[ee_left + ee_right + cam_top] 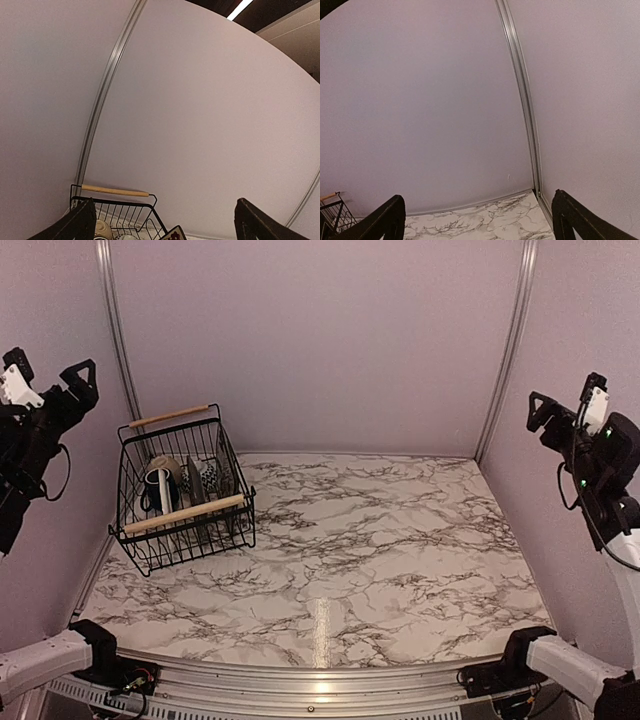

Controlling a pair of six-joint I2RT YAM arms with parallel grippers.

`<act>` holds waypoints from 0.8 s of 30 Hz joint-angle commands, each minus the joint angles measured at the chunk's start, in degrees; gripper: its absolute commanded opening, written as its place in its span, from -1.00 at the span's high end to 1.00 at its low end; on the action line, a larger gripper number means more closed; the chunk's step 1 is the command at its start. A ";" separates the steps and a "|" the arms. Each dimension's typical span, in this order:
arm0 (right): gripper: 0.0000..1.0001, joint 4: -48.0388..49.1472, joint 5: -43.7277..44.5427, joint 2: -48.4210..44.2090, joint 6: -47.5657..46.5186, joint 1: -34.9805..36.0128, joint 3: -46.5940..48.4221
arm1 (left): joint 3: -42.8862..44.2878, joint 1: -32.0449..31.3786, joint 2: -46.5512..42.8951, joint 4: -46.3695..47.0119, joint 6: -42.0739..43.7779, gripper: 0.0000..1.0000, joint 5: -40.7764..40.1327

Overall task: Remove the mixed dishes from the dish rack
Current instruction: Grab the plate from the dish rack.

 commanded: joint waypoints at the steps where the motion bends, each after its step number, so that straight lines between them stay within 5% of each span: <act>1: -0.97 2.17 1.55 5.51 0.03 2.89 -0.98 | -1.48 4.21 1.22 -3.35 -4.28 -0.98 4.24; 13: -0.97 3.68 2.16 14.91 1.90 7.08 -3.03 | -3.80 11.16 6.21 -8.64 -10.55 -0.98 16.00; 24: -0.97 3.93 0.99 18.00 -0.86 12.43 -3.35 | -1.40 10.07 16.50 -16.88 -13.40 -0.98 26.81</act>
